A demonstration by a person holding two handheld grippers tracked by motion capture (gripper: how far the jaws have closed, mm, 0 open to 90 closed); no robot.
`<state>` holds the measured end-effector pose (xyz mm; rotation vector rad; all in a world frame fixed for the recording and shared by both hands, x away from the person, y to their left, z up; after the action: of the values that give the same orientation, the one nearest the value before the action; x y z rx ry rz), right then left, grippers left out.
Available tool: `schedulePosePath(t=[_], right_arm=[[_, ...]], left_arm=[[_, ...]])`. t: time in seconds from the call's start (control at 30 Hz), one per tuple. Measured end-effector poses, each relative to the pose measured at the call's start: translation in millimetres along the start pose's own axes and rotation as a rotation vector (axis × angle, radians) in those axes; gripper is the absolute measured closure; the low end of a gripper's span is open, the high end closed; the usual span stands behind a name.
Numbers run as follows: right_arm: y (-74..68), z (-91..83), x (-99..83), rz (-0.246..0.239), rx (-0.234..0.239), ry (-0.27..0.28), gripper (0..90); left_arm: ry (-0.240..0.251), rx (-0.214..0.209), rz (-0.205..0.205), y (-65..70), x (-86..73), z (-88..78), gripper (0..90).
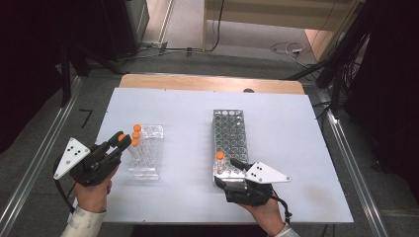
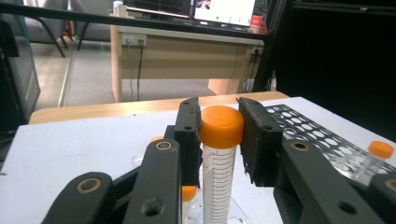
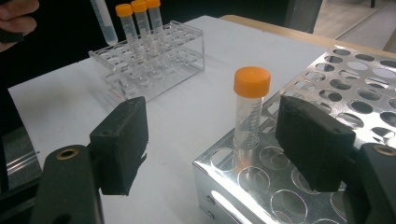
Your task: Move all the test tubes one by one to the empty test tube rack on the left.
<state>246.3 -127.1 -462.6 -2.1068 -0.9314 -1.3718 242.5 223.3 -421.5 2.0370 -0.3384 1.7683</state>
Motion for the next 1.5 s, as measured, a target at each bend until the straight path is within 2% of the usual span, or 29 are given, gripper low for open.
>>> schedulePosePath(t=[0.13, 0.4, 0.8, 1.1, 1.5], right_arm=[[0.0, 0.1, -0.2, 0.003, 0.0, -0.001, 24.3], [-0.3, 0.4, -0.1, 0.002, 0.002, 0.0, 24.3], [-0.7, 0.4, -0.3, 0.003, 0.003, -0.002, 24.4], [-1.9, 0.8, -0.9, 0.002, 0.006, -0.006, 24.4], [-2.2, 1.9, -2.2, 0.004, 0.007, -0.015, 24.4]], left_arm=[[-0.005, 0.014, 0.005, -3.1, -1.3, 0.7, 69.7], [-0.028, 0.041, 0.064, -2.1, -6.9, 4.8, 69.6], [-0.061, 0.06, 0.111, 0.6, -18.6, 10.9, 69.6], [-0.098, 0.078, 0.121, 1.8, -28.7, 15.1, 69.2], [-0.133, 0.089, 0.102, -0.2, -34.8, 17.3, 68.4]])
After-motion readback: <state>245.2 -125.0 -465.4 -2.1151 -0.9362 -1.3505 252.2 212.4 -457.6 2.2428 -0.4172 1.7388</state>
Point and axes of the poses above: each handheld gripper's, and its own axes: z roughly forward along the jaws, x roughly out of its top, y roughly to its right, the point moved 5 cm from there along z, roughly forward along the jaws, and after that the axes turned 4 degrees about -x, right-handed, at the moved point
